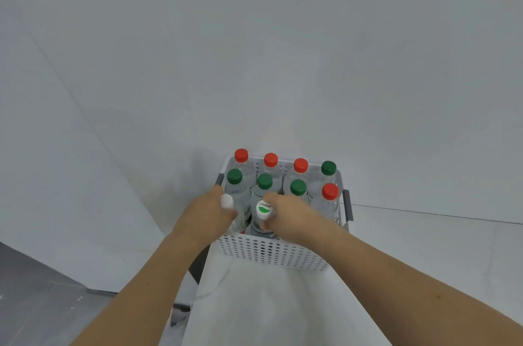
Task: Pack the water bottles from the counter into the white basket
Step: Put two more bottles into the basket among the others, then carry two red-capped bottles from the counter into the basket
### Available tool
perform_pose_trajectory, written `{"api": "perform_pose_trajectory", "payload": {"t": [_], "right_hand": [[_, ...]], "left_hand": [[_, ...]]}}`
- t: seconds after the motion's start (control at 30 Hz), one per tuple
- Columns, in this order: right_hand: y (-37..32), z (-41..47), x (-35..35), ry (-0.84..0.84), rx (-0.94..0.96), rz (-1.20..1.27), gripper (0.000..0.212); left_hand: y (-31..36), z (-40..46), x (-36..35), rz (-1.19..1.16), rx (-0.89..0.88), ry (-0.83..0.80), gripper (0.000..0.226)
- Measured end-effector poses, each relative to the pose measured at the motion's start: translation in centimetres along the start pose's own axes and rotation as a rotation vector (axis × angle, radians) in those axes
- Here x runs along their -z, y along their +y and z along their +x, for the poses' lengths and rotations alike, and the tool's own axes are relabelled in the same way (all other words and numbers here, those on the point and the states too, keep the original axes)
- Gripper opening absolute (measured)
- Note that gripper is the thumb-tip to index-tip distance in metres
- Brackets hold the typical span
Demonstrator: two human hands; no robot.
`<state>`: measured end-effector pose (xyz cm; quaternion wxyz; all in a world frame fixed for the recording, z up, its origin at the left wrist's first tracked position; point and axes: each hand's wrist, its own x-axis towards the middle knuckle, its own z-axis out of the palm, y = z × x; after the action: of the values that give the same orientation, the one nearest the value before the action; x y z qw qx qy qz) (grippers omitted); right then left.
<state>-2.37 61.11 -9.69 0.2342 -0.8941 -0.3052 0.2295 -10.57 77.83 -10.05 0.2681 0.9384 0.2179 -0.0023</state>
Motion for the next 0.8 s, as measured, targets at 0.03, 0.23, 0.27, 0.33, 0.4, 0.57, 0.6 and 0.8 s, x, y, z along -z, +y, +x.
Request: {"api": "perform_pose_trajectory", "payload": {"t": [0.03, 0.23, 0.27, 0.33, 0.4, 0.57, 0.6, 0.8], "right_hand": [[0.1, 0.0, -0.2, 0.006, 0.001, 0.002, 0.025], [0.8, -0.2, -0.6, 0.034, -0.017, 0.052, 0.034], [0.8, -0.3, -0.7, 0.040, -0.024, 0.065, 0.038], [1.0, -0.6, -1.0, 0.042, -0.035, 0.074, 0.047], [1.3, -1.1, -1.0, 0.035, -0.043, 0.068, 0.052], [1.8, -3.3, 1.9, 0.136, -0.070, 0.075, 0.049], [2.0, -4.1, 3.0, 0.166, -0.071, 0.086, 0.049], [4.8, -10.2, 10.4, 0.357, -0.022, 0.052, 0.051]], "left_hand": [[0.1, -0.1, 0.0, -0.012, -0.002, -0.010, 0.024], [0.8, -0.4, -0.8, -0.028, -0.055, -0.005, 0.027], [0.9, -0.3, -0.9, -0.021, -0.048, -0.007, 0.027], [1.1, -0.2, -0.8, 0.019, -0.012, -0.014, 0.027], [1.3, -0.2, -0.5, 0.105, 0.020, -0.021, 0.027], [4.0, -1.3, 1.0, 0.275, -0.071, 0.152, 0.030], [5.0, -1.5, 1.3, 0.307, -0.120, 0.230, 0.031], [14.0, -3.0, 1.8, 0.367, -0.278, 0.362, 0.038]]}}
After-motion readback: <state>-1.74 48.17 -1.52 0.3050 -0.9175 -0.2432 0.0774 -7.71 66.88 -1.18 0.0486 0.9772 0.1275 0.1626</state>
